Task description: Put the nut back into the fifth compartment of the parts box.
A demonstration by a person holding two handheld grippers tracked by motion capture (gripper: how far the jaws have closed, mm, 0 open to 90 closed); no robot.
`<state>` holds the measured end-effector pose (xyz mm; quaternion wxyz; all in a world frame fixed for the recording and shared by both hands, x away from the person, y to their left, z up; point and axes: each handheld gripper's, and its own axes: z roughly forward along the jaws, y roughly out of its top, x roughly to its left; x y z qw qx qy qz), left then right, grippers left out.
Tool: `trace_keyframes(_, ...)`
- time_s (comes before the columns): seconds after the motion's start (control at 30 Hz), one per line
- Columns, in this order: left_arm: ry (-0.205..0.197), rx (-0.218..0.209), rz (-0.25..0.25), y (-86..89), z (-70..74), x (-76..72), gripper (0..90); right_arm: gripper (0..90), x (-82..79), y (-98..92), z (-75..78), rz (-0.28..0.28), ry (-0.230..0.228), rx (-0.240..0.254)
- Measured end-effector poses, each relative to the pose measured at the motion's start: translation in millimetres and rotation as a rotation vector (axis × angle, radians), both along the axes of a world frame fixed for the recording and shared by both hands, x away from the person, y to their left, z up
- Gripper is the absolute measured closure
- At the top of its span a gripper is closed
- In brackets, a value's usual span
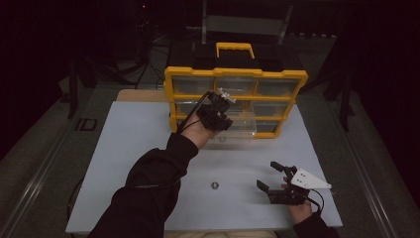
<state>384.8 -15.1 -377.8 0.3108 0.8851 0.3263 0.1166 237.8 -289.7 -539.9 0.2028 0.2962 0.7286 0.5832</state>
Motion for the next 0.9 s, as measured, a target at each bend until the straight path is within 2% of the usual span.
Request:
trace_keyframes(0.07, -0.008, 0.012, 0.005, -0.8, -0.8, 0.6, 69.0, 13.1, 0.0, 0.0, -0.1, 0.000, 0.001, 0.001)
trace_keyframes(0.23, 0.018, 0.030, 0.000, -3.2, -5.0, 4.2, 69.0, 13.1, 0.3, -0.3, -0.3, 0.002, 0.004, 0.001)
trace_keyframes(0.37, 0.015, 0.026, 0.008, -2.8, -4.7, 4.3, 68.9, 13.1, 0.3, -0.2, -0.5, 0.003, 0.006, 0.001)
trace_keyframes(0.43, 0.009, 0.005, 0.018, -2.3, -3.0, 4.2, 67.1, 13.1, 0.4, -0.1, -0.6, 0.004, 0.007, 0.000)
trace_keyframes(0.63, -0.003, 0.015, 0.007, -6.2, 6.4, -2.4, 40.2, 13.1, 0.6, -0.2, -0.7, 0.005, 0.006, 0.000)
trace_keyframes(0.9, -0.017, -0.012, 0.007, 2.6, 16.6, -11.5, 27.4, 13.1, 0.2, 0.0, -0.1, 0.005, 0.004, -0.001)
